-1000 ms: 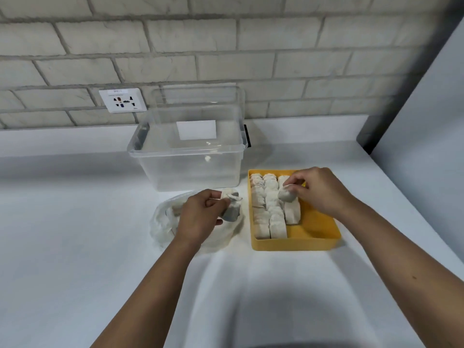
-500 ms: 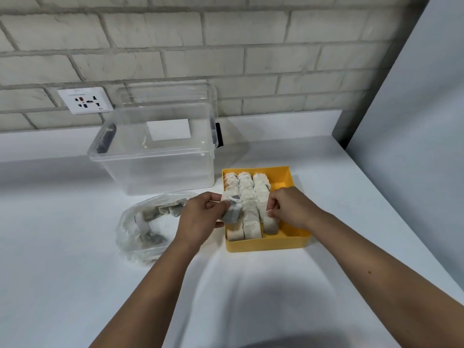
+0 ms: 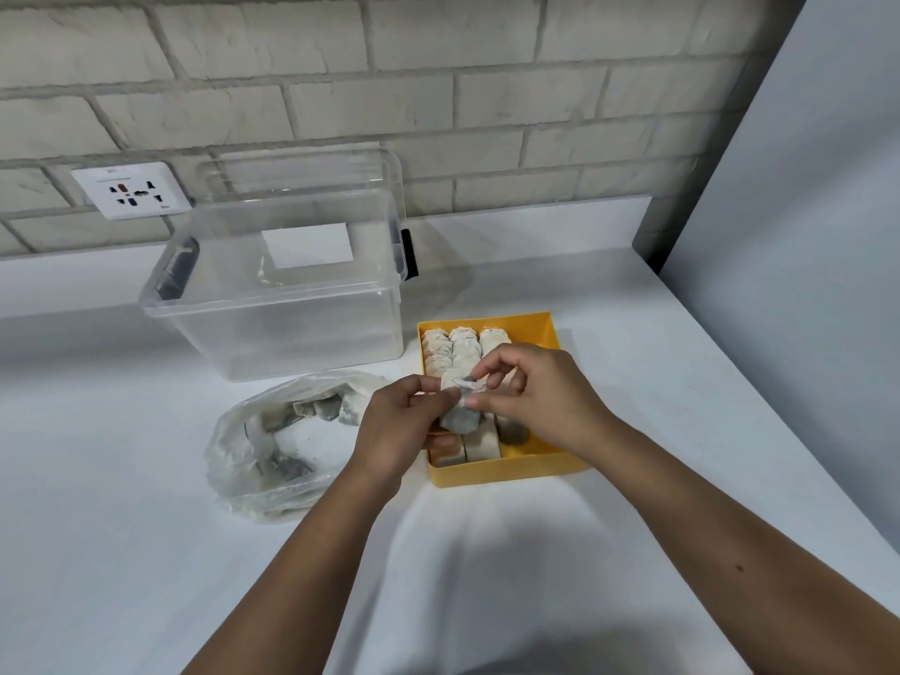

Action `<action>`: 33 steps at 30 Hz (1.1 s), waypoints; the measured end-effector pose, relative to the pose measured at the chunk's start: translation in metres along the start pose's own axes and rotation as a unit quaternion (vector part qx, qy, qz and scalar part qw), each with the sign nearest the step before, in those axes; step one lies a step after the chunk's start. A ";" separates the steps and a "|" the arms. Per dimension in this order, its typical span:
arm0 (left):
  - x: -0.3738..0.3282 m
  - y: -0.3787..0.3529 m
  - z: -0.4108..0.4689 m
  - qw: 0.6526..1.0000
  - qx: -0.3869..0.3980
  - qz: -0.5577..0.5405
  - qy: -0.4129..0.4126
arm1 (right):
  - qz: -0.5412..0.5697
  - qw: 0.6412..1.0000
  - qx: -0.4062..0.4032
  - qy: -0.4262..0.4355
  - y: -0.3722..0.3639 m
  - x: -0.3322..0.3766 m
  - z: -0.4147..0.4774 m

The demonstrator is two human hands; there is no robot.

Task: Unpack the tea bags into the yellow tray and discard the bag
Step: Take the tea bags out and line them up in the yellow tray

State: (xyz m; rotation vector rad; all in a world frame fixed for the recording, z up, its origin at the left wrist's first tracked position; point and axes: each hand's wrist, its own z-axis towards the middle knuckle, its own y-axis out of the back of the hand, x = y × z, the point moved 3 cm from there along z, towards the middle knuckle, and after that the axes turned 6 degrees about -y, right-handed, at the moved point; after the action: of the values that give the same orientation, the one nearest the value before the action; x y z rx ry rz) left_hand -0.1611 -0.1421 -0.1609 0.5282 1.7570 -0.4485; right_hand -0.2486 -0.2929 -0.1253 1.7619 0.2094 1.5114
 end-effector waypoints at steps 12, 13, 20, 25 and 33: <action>-0.001 -0.005 0.000 0.998 0.020 -0.058 0.015 | 0.051 0.998 -0.004 -0.028 0.019 -0.017 -0.002; -0.001 -0.004 0.001 0.998 0.018 -0.054 0.013 | 0.045 0.998 -0.003 -0.032 0.023 -0.019 -0.002; 0.002 0.002 0.006 0.999 0.007 -0.048 0.007 | 0.023 0.996 0.040 -0.077 0.033 -0.033 -0.001; 0.002 0.006 0.007 0.999 0.003 -0.042 0.004 | -0.028 0.991 0.089 -0.098 0.028 -0.042 -0.002; 0.002 0.005 0.006 0.999 -0.003 -0.034 0.004 | -0.108 0.982 0.095 -0.123 -0.002 -0.054 0.006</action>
State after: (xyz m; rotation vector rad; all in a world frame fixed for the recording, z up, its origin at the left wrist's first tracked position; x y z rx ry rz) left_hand -0.1538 -0.1407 -0.1647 0.4672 1.7878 -0.4897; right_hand -0.2576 -0.3259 -0.1670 1.9872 0.4175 1.1382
